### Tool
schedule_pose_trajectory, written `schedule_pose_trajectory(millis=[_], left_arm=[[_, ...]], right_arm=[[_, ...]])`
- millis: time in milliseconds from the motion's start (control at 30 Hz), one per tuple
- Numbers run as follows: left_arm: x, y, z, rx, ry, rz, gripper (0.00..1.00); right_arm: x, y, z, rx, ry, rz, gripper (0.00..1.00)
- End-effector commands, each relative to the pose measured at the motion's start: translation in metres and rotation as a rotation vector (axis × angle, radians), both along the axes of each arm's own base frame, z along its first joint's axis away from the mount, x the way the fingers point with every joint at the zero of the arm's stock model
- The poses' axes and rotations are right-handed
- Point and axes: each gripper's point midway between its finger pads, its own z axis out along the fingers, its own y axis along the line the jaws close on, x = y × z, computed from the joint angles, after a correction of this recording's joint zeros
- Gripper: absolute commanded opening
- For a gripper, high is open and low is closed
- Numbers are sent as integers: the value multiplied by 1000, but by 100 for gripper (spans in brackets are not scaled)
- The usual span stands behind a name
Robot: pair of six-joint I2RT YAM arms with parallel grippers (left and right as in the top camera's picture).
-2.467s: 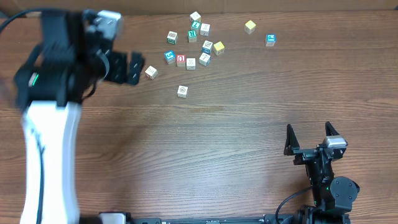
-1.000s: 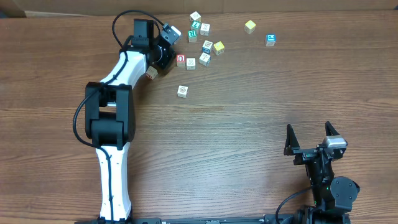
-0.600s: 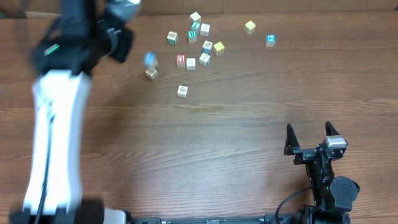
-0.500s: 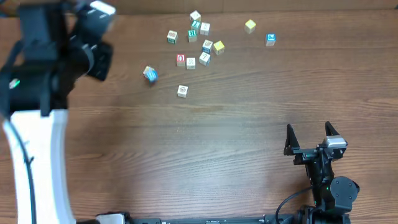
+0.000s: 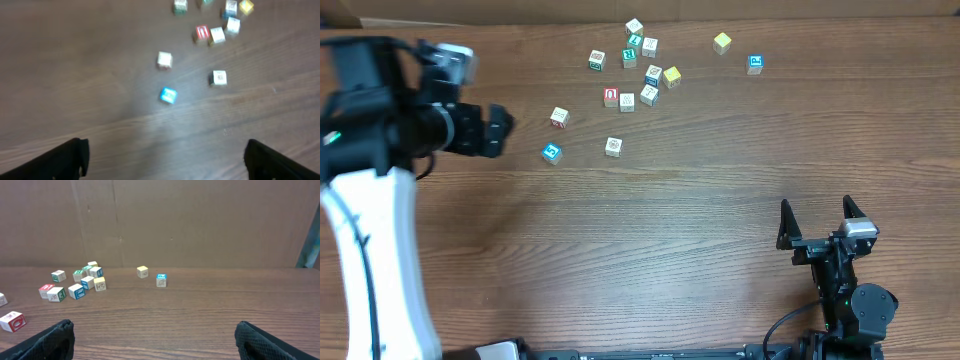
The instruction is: Form a horizontal line
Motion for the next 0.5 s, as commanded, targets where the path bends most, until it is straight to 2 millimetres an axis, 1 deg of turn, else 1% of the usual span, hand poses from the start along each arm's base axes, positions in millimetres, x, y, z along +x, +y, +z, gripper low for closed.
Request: schedule_pose_trajectory(millis=[0,67,100,167,200,300,333,400,433,467], left_arm=[[10,-15,-71,-122,187,81,99],[17,-22,-114,-160,264,127,100],[20,-25,-127,-166,281,131,100],[31,-39,-165,-136,299,66,100],[34,-42,-173,-122,295,32,99],[48,-59,-205,-63,283,-116,100],[52,-60,-217,-48,294,-112,99],[54,-56,-243,-33,358,-14,100],[54,-50,-255,-18,385,49,99],[55,-40,-269,9,413,142,99]], right_arm=[[0,-1,-2,-1,-2,-2,100],[0,-1,-2,-1,-2,-2,100],[0,-1,-2,-1,-2,-2,100],[0,-1,-2,-1,-2,-2,100],[0,-1,-2,-1,-2,-2,100],[0,-1,-2,-1,-2,-2,100],[0,-1,-2,-1,-2,-2,100],[0,-1,-2,-1,-2,-2,100],[0,-1,-2,-1,-2,-2,100],[0,-1,-2,-1,-2,-2,100]])
